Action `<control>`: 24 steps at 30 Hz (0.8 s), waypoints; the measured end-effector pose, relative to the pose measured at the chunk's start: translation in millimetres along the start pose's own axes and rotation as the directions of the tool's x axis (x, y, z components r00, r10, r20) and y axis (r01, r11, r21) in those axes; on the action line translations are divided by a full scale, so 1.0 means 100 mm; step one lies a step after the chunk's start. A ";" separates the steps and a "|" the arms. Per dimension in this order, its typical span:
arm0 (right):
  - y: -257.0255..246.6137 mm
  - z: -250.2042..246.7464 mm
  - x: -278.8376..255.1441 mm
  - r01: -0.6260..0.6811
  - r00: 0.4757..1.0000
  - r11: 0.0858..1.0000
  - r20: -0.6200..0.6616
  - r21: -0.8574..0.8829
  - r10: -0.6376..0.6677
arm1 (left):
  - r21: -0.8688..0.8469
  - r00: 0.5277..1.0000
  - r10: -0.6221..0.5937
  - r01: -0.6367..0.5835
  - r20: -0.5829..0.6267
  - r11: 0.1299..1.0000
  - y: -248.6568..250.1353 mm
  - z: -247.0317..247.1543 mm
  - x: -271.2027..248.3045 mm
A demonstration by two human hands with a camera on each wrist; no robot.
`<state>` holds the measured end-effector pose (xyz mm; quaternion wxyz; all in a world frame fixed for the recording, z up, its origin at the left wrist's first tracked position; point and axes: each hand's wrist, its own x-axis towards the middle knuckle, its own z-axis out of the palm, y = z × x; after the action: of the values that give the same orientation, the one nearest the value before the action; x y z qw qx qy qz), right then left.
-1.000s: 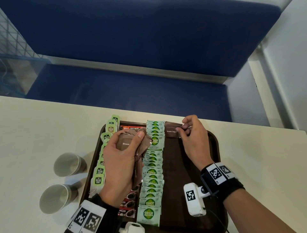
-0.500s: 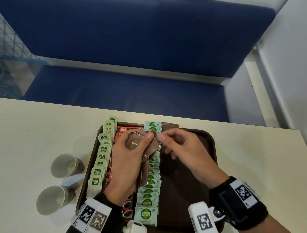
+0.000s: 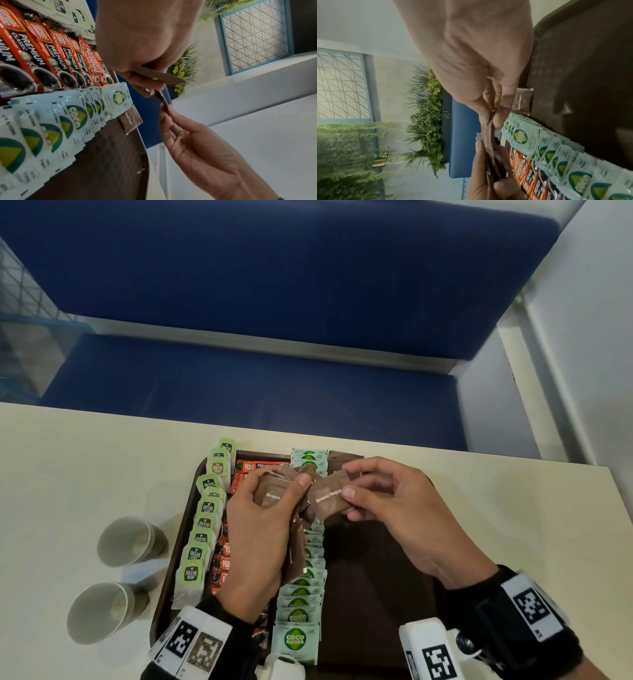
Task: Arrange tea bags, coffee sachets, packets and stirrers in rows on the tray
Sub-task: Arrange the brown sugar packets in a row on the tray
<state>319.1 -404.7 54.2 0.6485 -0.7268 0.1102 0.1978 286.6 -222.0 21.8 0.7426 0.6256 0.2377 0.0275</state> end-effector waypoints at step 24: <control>0.79 0.01 0.61 0.031 0.918 0.908 -0.347 -0.418 -0.191 | 0.011 0.996 -0.033 0.034 -0.082 0.999 -0.04 -0.21 0.07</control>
<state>341.1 -408.5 -42.9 0.4608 -0.8744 0.1482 0.0337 284.0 -201.3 13.8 0.7287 0.6244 0.2787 0.0391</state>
